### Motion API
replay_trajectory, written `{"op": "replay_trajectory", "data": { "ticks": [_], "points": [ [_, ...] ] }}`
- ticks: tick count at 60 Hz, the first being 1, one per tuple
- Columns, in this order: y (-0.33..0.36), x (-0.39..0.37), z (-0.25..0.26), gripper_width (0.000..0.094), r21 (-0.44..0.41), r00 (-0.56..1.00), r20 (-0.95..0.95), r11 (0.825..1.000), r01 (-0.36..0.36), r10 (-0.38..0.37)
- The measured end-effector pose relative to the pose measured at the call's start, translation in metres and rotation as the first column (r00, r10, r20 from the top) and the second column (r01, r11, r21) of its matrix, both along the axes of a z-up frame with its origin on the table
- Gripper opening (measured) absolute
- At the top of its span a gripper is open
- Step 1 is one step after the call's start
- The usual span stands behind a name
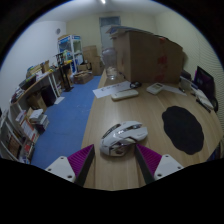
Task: Arrange mouse
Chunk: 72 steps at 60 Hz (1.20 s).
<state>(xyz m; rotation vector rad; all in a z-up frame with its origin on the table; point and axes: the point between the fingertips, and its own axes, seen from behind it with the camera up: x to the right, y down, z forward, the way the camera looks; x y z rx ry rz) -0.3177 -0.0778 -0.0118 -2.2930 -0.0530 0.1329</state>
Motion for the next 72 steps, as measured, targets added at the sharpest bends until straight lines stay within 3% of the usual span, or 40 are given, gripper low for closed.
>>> {"op": "replay_trajectory", "data": {
  "ticks": [23, 27, 37, 40, 41, 47, 53, 58, 62, 66, 72],
  "points": [
    [0.064, -0.016, -0.004, 0.0819, 0.053, 0.999, 0.044, 0.999, -0.004, 0.002],
    [0.07, -0.013, -0.004, 0.0538, 0.061, 0.999, 0.043, 0.998, 0.014, -0.017],
    [0.066, -0.02, -0.003, 0.0406, -0.017, 0.999, 0.031, 1.0, -0.019, 0.02],
    [0.062, -0.024, 0.008, 0.0419, -0.023, 0.998, 0.02, 0.998, -0.057, 0.057],
    [0.062, -0.025, 0.015, 0.0374, -0.012, 0.997, 0.021, 0.997, -0.076, 0.076],
    [0.071, -0.016, 0.102, 0.0375, 0.142, 0.99, 0.022, 0.98, -0.143, 0.141],
    [0.088, 0.045, 0.193, 0.0374, 0.295, 0.997, 0.017, 0.952, -0.078, 0.077],
    [0.096, 0.114, 0.217, 0.0369, 0.33, 0.999, 0.032, 0.944, -0.018, 0.008],
    [0.104, 0.175, 0.191, 0.0369, 0.297, 0.998, 0.032, 0.954, 0.045, -0.057],
    [0.106, 0.215, 0.145, 0.0369, 0.199, 0.995, 0.043, 0.977, 0.08, -0.091],
    [0.091, 0.241, 0.059, 0.0371, 0.045, 0.995, 0.07, 0.997, 0.066, -0.069]
  ]
}}
